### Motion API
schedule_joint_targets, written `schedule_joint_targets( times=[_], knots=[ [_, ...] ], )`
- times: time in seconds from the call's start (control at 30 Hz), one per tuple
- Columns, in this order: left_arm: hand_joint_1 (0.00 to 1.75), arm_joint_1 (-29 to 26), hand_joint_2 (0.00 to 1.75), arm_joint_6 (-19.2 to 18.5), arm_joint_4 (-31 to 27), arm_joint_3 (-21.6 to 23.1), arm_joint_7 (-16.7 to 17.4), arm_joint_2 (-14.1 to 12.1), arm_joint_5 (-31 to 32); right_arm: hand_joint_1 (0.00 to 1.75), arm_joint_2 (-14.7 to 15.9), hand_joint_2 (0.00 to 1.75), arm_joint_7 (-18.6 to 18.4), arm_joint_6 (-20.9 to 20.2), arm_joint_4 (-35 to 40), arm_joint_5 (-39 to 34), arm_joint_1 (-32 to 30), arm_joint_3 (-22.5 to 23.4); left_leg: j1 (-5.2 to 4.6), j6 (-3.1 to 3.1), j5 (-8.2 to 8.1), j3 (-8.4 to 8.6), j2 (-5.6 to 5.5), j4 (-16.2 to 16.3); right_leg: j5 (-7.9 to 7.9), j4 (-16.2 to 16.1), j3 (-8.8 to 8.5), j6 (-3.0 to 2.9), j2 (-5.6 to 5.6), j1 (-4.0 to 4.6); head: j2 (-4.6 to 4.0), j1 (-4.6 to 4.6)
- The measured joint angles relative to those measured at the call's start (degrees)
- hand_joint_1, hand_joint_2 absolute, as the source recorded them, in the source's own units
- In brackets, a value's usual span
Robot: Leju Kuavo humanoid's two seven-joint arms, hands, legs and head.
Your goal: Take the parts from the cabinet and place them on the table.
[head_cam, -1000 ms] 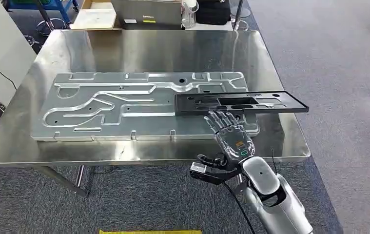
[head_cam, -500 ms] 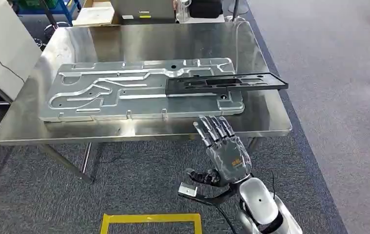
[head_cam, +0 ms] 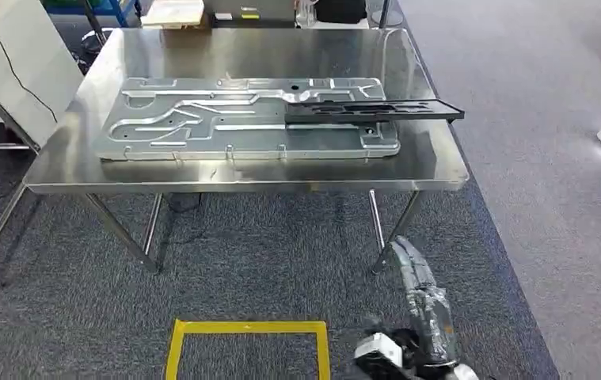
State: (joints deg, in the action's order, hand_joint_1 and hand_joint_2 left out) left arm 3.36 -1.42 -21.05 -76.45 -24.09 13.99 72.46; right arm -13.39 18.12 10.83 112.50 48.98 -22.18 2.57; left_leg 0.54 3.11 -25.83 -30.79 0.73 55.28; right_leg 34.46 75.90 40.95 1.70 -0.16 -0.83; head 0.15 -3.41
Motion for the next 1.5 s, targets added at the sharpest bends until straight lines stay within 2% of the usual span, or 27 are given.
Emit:
schedule_joint_targets(
  times=[0.07,0.1,0.13,0.17,0.2,0.3,0.33,0.4,0.47,0.53,0.6,0.63,0.7,0.73,0.83,0.9,0.97,1.0,1.03,1.1,1.13,1.2,1.23,1.33,1.37,1.4,1.5],
  knots=[
    [0.0,0.0,0.0,-0.2,-0.3,-1.0,0.0,0.2,-0.4,0.0,-1.3,0.0,-0.7,1.7,-2.3,-5.3,-2.2,3.7,0.01,-0.34,1.44,-2.64,0.04,0.8,-5.7,0.1,-2.78,-0.03,0.01,-0.02,0.0,0.02],
    [0.0,-0.1,0.0,-0.2,-0.6,-1.4,0.0,0.4,-0.5,0.0,-1.9,0.0,-1.6,2.7,-3.5,-8.0,-3.3,5.1,0.01,-0.54,2.03,-3.9,0.09,1.3,-7.47,-3.0,-5.93,-0.21,0.01,-0.03,0.0,0.02],
    [0.0,0.0,0.0,-0.2,-1.0,-1.9,0.0,0.7,-0.7,0.0,-2.5,0.0,-2.9,4.1,-5.1,-11.1,-3.9,6.6,0.01,-0.8,2.44,-4.71,0.01,1.8,-6.79,-7.6,-9.93,-0.47,0.01,-0.01,0.0,0.02],
    [0.0,0.0,0.0,-0.3,-1.5,-2.3,-0.1,1.0,-0.9,0.0,-3.0,0.0,-3.9,5.8,-7.1,-14.6,-4.2,8.1,-0.24,-1.18,2.88,-5.13,-0.09,2.4,-3.58,-14.9,-16.19,-0.83,0.02,0.26,0.0,0.02],
    [0.0,-0.1,0.0,-0.4,-1.9,-2.5,-0.1,1.4,-0.9,0.0,-3.6,0.0,-3.9,7.9,-9.8,-17.9,-4.1,9.6,-0.33,-1.52,3.22,-5.39,-0.06,2.8,-1.1,-20.7,-19.3,-1.27,0.02,0.37,0.0,0.04],
    [0.0,-0.2,0.0,-0.9,-2.8,-3.9,-0.1,1.9,-0.9,0.0,-4.4,0.0,-5.6,11.1,-18.6,-21.6,-4.1,13.4,-0.17,-2.82,5.73,-6.3,0.16,2.2,-1.96,-21.1,-17.75,-2.12,0.11,0.75,0.0,0.02],
    [0.0,-0.3,0.0,-1.0,-3.0,-4.3,-0.1,2.0,-0.9,0.0,-4.8,0.0,-5.9,11.0,-21.8,-22.4,-3.7,14.6,0.3,-3.05,4.64,-6.74,0.0,2.7,-2.91,-21.1,-16.85,-2.61,-0.25,0.35,0.0,0.0],
    [0.0,-0.4,0.0,-1.0,-3.2,-5.0,0.0,2.1,-0.9,0.0,-5.4,0.0,-8.6,11.0,-28.5,-23.9,-2.2,17.8,0.23,-3.3,-4.03,-8.48,-0.2,7.6,-4.75,-21.0,-14.5,-3.52,-0.32,0.46,0.0,0.06],
    [0.0,-0.5,0.0,-0.9,-3.2,-5.2,0.0,2.1,-0.8,0.0,-5.8,0.0,-10.7,11.3,-34.3,-25.0,-0.7,20.6,0.23,-3.66,-9.27,-9.63,-0.23,15.6,-6.34,-20.6,-12.16,-3.61,-0.53,0.64,0.0,0.04],
    [0.0,-0.3,0.0,-0.8,-3.2,-5.4,-0.1,2.1,-0.8,0.0,-6.0,0.0,-12.8,12.0,-39.6,-26.3,0.8,22.7,0.22,-3.7,-7.31,-8.85,-0.24,20.5,-7.78,-19.6,-9.35,-3.47,-0.61,0.8,0.0,0.04],
    [0.0,-0.1,0.0,-0.8,-3.4,-5.4,-0.1,2.2,-0.8,0.0,-6.3,0.0,-16.2,13.2,-44.0,-28.5,2.0,23.5,0.14,-3.18,-2.24,-4.16,-0.26,17.5,-8.9,-18.2,-6.49,-3.28,-0.73,0.95,0.0,0.04],
    [0.0,0.0,0.0,-0.8,-3.7,-5.5,-0.2,2.2,-0.7,0.0,-6.4,0.0,-18.3,13.5,-45.9,-29.2,2.6,23.7,0.0,-2.67,-2.34,-0.19,-0.34,13.2,-9.43,-17.7,-5.46,-3.18,-0.62,1.03,0.0,0.04],
    [0.0,0.4,0.0,-0.8,-4.2,-5.6,-0.4,2.2,-0.5,0.0,-6.7,0.0,-21.9,13.9,-49.2,-29.5,3.7,23.9,-0.52,-1.58,-7.35,9.03,-0.35,0.6,-10.4,-16.9,-4.41,-2.65,-0.5,1.29,0.0,0.04],
    [0.0,0.6,0.0,-0.8,-4.2,-5.7,-0.4,2.2,-0.5,0.0,-6.9,0.0,-22.9,13.9,-50.8,-29.5,4.2,24.1,-0.57,-1.46,-8.07,8.98,-0.37,-0.4,-11.43,-16.9,-4.11,-2.29,-0.77,1.2,0.0,0.0],
    [0.0,0.5,0.0,-0.8,-4.4,-6.0,-0.4,2.4,-0.4,0.0,-7.0,0.0,-26.5,12.0,-54.7,-28.8,5.5,25.5,-0.31,-0.32,-5.58,7.55,-0.03,-1.1,-12.57,-17.3,-3.57,-1.13,-0.54,0.77,0.0,0.02],
    [0.0,0.5,0.0,-0.8,-4.4,-6.1,-0.2,2.4,-0.2,0.0,-7.0,0.0,-28.0,10.2,-56.7,-28.8,6.1,26.2,-0.41,0.58,-3.94,5.63,0.29,-1.0,-5.04,-13.5,-2.2,-0.59,-0.12,0.52,0.0,0.0],
    [0.0,0.5,0.0,-0.8,-4.4,-6.1,0.0,2.3,0.2,0.0,-7.0,0.0,-28.7,8.4,-58.6,-28.8,6.7,27.0,-0.47,0.56,-2.27,3.49,0.28,-0.8,1.02,-5.6,-0.9,0.03,-0.07,0.25,0.0,0.0],
    [0.0,0.5,0.0,-0.8,-4.4,-6.1,0.0,2.3,0.3,0.0,-7.0,0.0,-28.8,7.4,-59.4,-28.6,7.1,27.5,-0.47,0.44,-1.43,2.15,0.24,-0.6,1.67,-2.0,-0.61,0.27,-0.07,0.11,0.0,0.02],
    [0.0,0.5,0.0,-0.8,-4.4,-6.1,0.0,2.3,0.4,0.0,-7.0,0.0,-28.8,6.6,-60.1,-28.3,7.5,27.8,-0.44,0.17,-0.7,0.83,0.0,-0.2,0.21,-0.1,-1.13,0.41,-0.07,-0.05,0.0,0.0],
    [0.0,0.5,0.0,-0.8,-4.4,-6.1,0.1,2.2,0.7,0.0,-7.0,0.0,-28.7,4.7,-61.1,-27.1,8.0,28.4,-0.32,-0.34,0.58,-1.89,-0.36,1.1,-4.91,-2.8,-5.31,0.47,0.1,-0.35,0.0,0.02],
    [0.0,0.6,0.0,-0.8,-4.4,-6.1,0.1,2.2,0.8,0.0,-7.0,0.0,-28.7,4.0,-61.4,-26.6,8.2,28.7,-0.26,-0.69,1.0,-3.22,-0.87,1.7,-5.53,-7.0,-9.04,0.36,0.96,-0.52,0.0,0.0],
    [0.0,1.0,0.0,-0.8,-4.4,-6.1,0.0,2.2,1.0,0.0,-7.0,0.0,-28.5,2.9,-61.9,-25.4,8.6,28.9,-0.55,-1.33,1.56,-4.81,-1.87,3.1,-1.79,-17.6,-17.8,-0.28,4.69,-0.26,0.0,0.0],
    [0.0,1.0,0.0,-0.7,-4.4,-6.1,-0.1,2.2,1.3,0.0,-7.0,0.0,-28.3,2.1,-62.4,-24.6,8.7,29.2,-0.64,-1.83,2.08,-5.44,-2.18,3.6,0.25,-20.1,-18.3,-0.86,4.25,-0.38,0.0,0.04],
    [0.0,0.6,0.0,-0.4,-4.4,-6.1,-0.3,1.7,1.6,0.0,-7.1,0.0,-27.9,0.2,-63.7,-22.9,9.0,29.9,-0.22,-3.04,4.27,-6.68,-3.75,3.0,-1.21,-19.8,-17.01,-2.32,2.29,-0.3,0.0,0.0],
    [0.0,0.5,0.0,-0.4,-4.4,-6.1,-0.3,1.7,1.6,0.0,-7.1,0.0,-27.8,-0.1,-64.0,-22.6,9.2,30.1,0.02,-3.06,2.94,-7.28,-3.02,3.8,-1.82,-19.9,-16.47,-2.67,1.55,-0.36,0.0,0.04],
    [0.0,0.3,0.0,-0.4,-4.4,-6.1,-0.3,1.7,1.6,0.0,-7.1,0.0,-27.8,-0.5,-64.1,-22.5,9.2,30.3,0.03,-3.33,-0.46,-8.01,-2.04,5.8,-2.4,-19.9,-15.86,-2.97,1.1,-0.32,0.0,0.02],
    [0.0,0.2,0.0,-0.3,-4.3,-6.1,-0.3,1.4,2.1,0.0,-7.1,0.0,-28.0,-2.2,-65.2,-21.7,9.2,30.9,0.27,-4.19,-8.44,-11.12,-1.34,17.6,-3.58,-19.8,-14.11,-3.35,-1.26,-0.08,0.0,0.06]
  ],
)
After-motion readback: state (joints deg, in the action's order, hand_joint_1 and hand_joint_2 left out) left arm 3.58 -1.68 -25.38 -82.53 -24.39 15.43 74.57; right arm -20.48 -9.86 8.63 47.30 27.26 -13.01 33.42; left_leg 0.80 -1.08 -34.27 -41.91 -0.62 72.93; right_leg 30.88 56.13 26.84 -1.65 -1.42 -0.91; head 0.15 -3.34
